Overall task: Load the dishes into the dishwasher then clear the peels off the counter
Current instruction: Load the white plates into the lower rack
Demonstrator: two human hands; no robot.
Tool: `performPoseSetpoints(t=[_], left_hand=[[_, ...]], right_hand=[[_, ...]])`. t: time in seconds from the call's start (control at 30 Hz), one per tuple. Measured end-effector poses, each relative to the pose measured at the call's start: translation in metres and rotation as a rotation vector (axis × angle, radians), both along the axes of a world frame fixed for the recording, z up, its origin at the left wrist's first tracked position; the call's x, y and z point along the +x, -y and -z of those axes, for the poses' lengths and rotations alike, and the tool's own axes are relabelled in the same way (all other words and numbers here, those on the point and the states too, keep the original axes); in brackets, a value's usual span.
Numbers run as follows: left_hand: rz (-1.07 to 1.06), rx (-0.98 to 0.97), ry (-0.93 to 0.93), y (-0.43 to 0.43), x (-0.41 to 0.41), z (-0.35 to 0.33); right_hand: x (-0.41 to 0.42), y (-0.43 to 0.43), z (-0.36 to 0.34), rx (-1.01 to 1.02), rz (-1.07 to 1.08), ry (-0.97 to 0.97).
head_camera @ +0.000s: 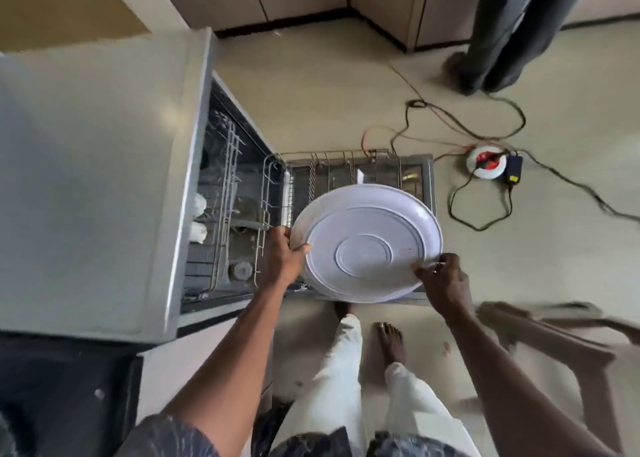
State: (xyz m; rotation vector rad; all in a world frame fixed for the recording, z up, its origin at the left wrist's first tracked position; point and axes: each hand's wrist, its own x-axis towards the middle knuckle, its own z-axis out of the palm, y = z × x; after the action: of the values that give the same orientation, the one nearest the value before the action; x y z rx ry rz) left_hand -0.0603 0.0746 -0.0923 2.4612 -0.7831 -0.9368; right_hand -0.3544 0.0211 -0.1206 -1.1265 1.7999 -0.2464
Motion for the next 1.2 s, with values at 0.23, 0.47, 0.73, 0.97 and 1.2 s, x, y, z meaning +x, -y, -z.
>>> performPoseSetpoints(t=[0.23, 0.47, 0.73, 0.97, 1.2], left_hand=[[0.053, 0.040, -0.013, 0.062, 0.039, 0.134], [-0.036, -0.094, 0.110, 0.165, 0.119, 0.213], [-0.032, -0.196, 0.108, 0.238, 0.167, 0.263], [-0.051, -0.186, 0.075, 0.236, 0.181, 0.295], [-0.072, -0.267, 0.020, 0.245, 0.196, 0.304]], right_hand=[[0.055, 0.053, 0.129, -0.041, -0.011, -0.028], [0.132, 0.167, 0.209, -0.264, -0.089, 0.040], [0.174, 0.235, 0.252, -0.358, -0.102, 0.042], [0.190, 0.238, 0.279, -0.336, -0.155, 0.076], [0.199, 0.239, 0.281, -0.404, -0.143, 0.043]])
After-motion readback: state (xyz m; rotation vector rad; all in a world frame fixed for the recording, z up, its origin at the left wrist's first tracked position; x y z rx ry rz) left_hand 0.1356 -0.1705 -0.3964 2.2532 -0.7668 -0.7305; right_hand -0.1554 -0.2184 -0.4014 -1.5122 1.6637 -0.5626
